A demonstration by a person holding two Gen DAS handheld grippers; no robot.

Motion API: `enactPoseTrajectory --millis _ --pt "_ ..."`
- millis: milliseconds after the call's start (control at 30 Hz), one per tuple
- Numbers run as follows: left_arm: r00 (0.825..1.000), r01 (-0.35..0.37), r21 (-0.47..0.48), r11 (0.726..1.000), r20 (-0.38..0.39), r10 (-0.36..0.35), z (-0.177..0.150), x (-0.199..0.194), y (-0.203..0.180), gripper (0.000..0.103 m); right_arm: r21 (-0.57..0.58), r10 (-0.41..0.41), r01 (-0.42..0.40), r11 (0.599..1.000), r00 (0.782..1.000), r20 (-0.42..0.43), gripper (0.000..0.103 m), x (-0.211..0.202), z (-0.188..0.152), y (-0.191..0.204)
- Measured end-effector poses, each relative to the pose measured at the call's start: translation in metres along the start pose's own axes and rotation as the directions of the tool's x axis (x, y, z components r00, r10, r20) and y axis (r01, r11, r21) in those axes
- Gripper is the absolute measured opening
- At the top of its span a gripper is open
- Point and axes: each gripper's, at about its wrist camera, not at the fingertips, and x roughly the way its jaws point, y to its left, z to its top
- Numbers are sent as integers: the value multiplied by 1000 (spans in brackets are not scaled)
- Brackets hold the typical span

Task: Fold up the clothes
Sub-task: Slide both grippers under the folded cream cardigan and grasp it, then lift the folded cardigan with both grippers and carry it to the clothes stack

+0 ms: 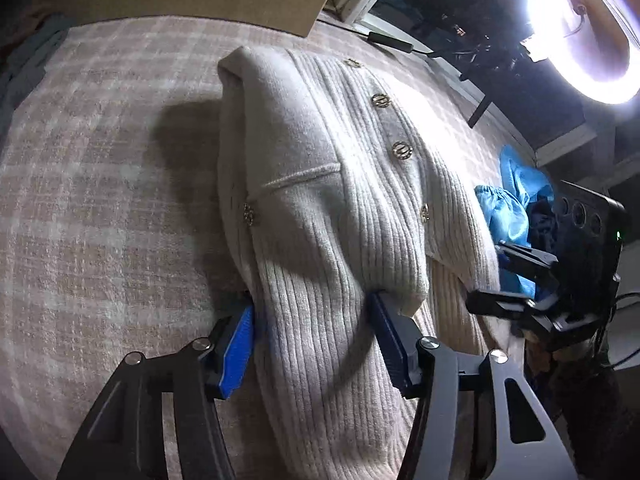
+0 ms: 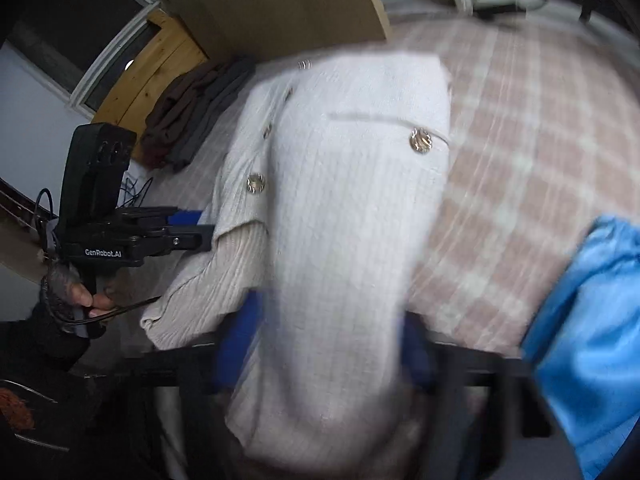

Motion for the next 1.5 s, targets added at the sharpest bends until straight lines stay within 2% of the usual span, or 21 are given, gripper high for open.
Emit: enactPoseTrajectory --millis 33,67,167,267,367,467,667,867,1100,1200,1333,1500 --pt "1000 2 7 1000 -2 -2 1 1 -1 51 7 14 -14 1000 1000 -2 39 1 0 0" --pt "1000 18 15 1000 -7 -18 1 2 -2 43 7 22 -22 1000 1000 -4 39 3 0 1" --pt "998 68 16 998 -10 -68 3 7 -4 32 -26 -2 2 1000 1000 -7 32 10 3 13" --pt "998 55 54 997 13 -56 3 7 -12 28 -53 -61 61 997 998 8 29 13 3 27" --pt "998 43 70 997 34 -45 6 1 -17 23 -24 -76 77 997 996 44 26 0 -1 32" --pt "996 58 73 996 68 -63 8 -15 -22 18 12 -44 43 999 993 111 24 -22 -5 39" --pt "982 77 95 992 162 -91 7 -71 -24 17 21 34 -40 999 972 231 23 -65 -9 68" --pt "973 76 120 990 206 -100 -11 -115 -21 17 16 72 -78 997 968 242 23 -76 -11 105" --pt "967 112 122 986 215 -137 -26 -146 4 17 8 57 -61 998 968 246 23 -66 -1 156" --pt "960 131 135 982 229 -160 -22 -164 22 17 -18 23 -19 1000 965 263 23 -61 14 187" --pt "946 150 179 972 261 -194 1 -198 50 17 -56 -30 50 997 948 318 23 -53 57 237" --pt "909 117 262 958 360 -210 48 -271 94 17 -128 -68 131 983 911 406 23 -42 135 307"
